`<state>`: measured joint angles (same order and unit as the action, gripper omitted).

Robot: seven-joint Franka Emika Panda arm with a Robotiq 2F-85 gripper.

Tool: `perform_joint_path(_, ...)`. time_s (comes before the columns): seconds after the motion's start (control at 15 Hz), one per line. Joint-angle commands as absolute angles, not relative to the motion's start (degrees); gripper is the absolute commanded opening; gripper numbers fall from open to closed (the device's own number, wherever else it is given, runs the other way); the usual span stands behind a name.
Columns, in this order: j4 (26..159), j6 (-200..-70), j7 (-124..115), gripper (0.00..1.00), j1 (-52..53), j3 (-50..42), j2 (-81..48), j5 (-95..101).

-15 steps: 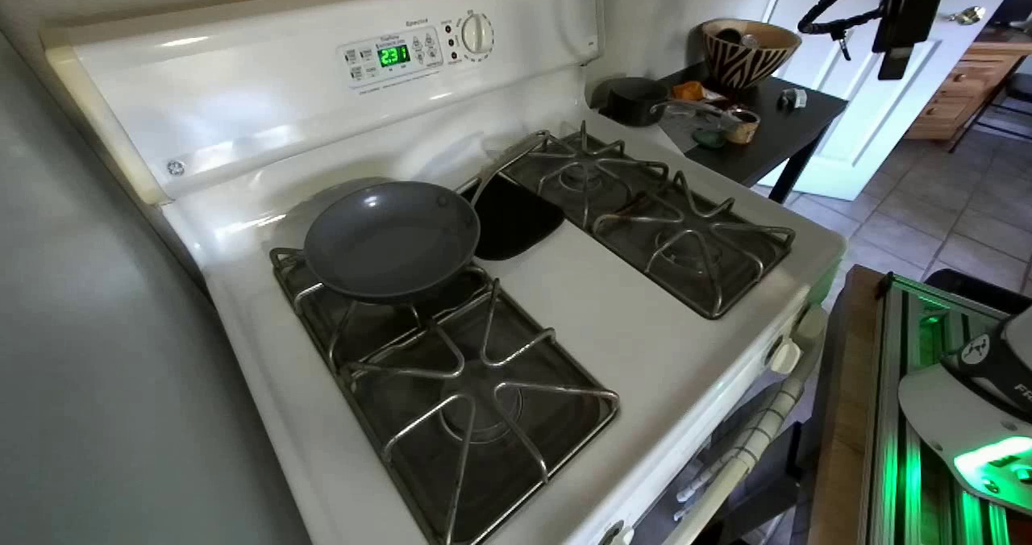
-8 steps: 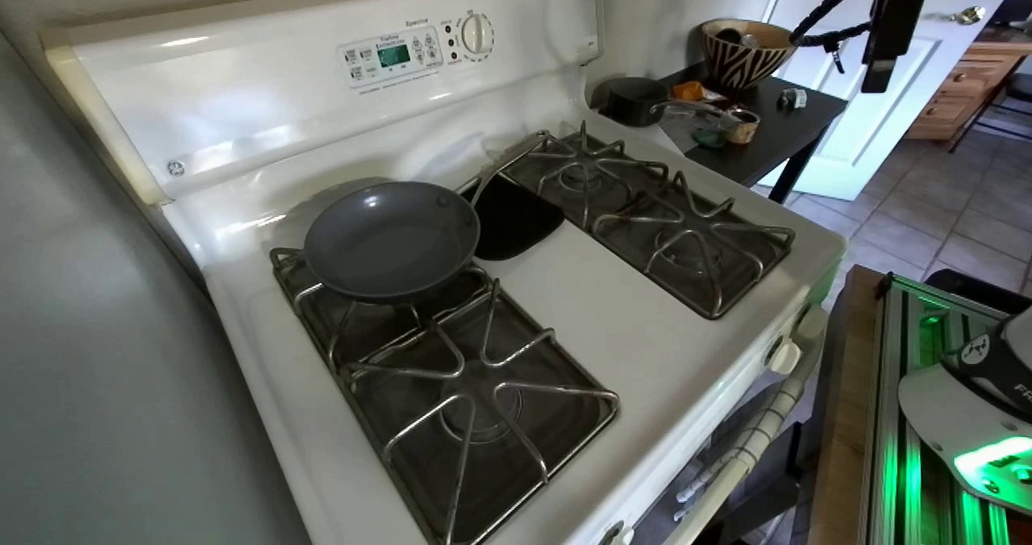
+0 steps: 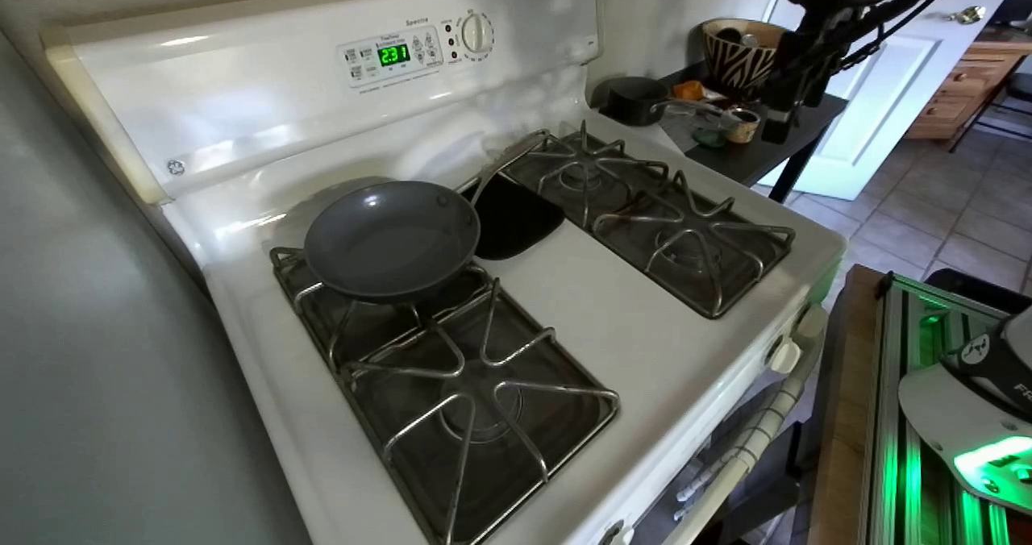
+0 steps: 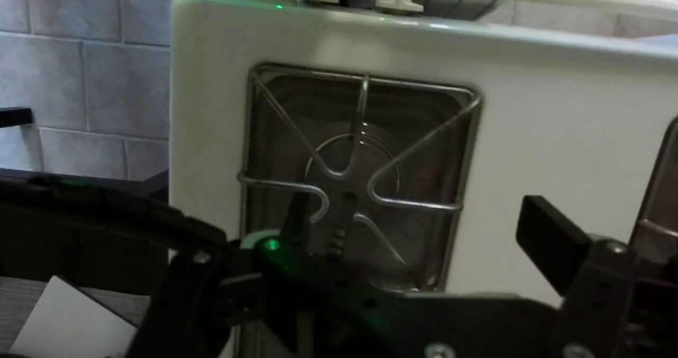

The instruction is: Move the pan to the bottom left stove plate

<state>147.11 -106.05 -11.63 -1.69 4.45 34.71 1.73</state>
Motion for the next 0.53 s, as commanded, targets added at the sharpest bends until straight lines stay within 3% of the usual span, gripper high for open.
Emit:
perform_joint_path(0.0, 145.0, -112.5, -21.8, 1.0, -0.9, 8.6, 30.1, -1.0)
perform_joint_path(0.4, 141.9, -128.7, -29.3, 1.0, 0.0, 13.2, 23.1, -0.1)
perform_joint_path(0.47, 143.8, -125.3, -26.4, 1.0, 0.3, 11.6, 26.6, -0.3)
